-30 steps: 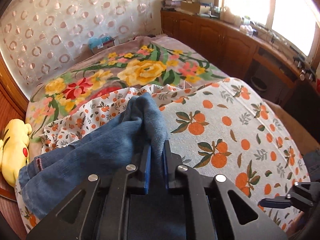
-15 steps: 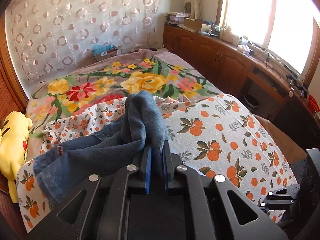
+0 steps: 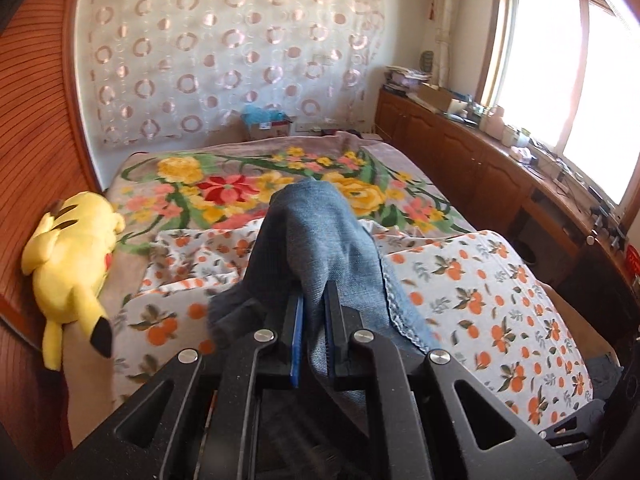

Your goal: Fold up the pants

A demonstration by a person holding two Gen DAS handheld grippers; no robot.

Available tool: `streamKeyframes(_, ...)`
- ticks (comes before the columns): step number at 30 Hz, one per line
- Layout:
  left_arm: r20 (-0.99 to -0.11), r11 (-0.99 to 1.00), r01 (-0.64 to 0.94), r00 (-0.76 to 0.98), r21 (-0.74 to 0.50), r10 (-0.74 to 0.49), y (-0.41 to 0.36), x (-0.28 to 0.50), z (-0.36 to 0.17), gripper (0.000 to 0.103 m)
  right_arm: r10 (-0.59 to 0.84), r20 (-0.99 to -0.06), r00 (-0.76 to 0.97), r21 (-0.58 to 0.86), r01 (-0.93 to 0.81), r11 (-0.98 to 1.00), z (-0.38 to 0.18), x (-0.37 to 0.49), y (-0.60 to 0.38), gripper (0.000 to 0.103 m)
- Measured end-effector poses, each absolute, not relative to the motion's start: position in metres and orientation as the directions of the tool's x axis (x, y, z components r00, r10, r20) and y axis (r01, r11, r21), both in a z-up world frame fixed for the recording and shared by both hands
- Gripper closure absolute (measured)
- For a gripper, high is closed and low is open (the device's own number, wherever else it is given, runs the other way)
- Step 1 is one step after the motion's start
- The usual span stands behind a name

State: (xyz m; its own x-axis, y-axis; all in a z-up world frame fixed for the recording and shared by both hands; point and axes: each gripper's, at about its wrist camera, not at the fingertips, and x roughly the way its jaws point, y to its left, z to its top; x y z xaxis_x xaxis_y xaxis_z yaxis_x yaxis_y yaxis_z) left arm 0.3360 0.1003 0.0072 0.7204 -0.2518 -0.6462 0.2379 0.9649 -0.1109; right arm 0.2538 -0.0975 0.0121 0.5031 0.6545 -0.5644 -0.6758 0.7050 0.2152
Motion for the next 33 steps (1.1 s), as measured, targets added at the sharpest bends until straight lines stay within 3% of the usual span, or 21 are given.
streamKeyframes(5,-0.665,0.979,0.176,0.720,-0.101,-0.198,0.137,0.327,-0.014,0.093,0.695,-0.573,0.435,0.289,-0.686,0.668,0.004,0.267,-0.067,0.090)
streamKeyframes(13,-0.708,0.986,0.118,0.686,-0.122,-0.170,0.168,0.337,-0.058,0.093,0.673,-0.549,0.496,0.225,-0.687,0.691,0.022,0.261,-0.096,0.079)
streamKeyframes(21,-0.701,0.980,0.124,0.686,-0.156,-0.198,0.172,0.332,-0.057,0.092,0.584,-0.594,0.553,0.168,-0.624,0.763,0.008,0.278,-0.092,0.079)
streamKeyframes(25,-0.682,0.983,0.120,0.709,-0.139,-0.183,0.175,0.314,-0.045,0.082,0.603,-0.630,0.489,0.186,-0.659,0.729,-0.009,0.278,-0.064,0.079)
streamKeyframes(27,-0.666,0.980,0.142,0.719,-0.139,-0.199,0.172,0.303,-0.039,0.064,0.622,-0.638,0.454,0.211,-0.674,0.708,-0.015,0.276,-0.051,0.079)
streamKeyframes(29,-0.648,0.977,0.164,0.731,-0.135,-0.213,0.166,0.290,-0.033,0.054,0.633,-0.645,0.427,0.227,-0.684,0.693,-0.021,0.274,-0.042,0.079)
streamKeyframes(33,-0.632,0.970,0.197,0.737,-0.139,-0.240,0.152,0.271,-0.031,0.054,0.643,-0.641,0.418,0.248,-0.681,0.689,-0.024,0.274,-0.041,0.079)
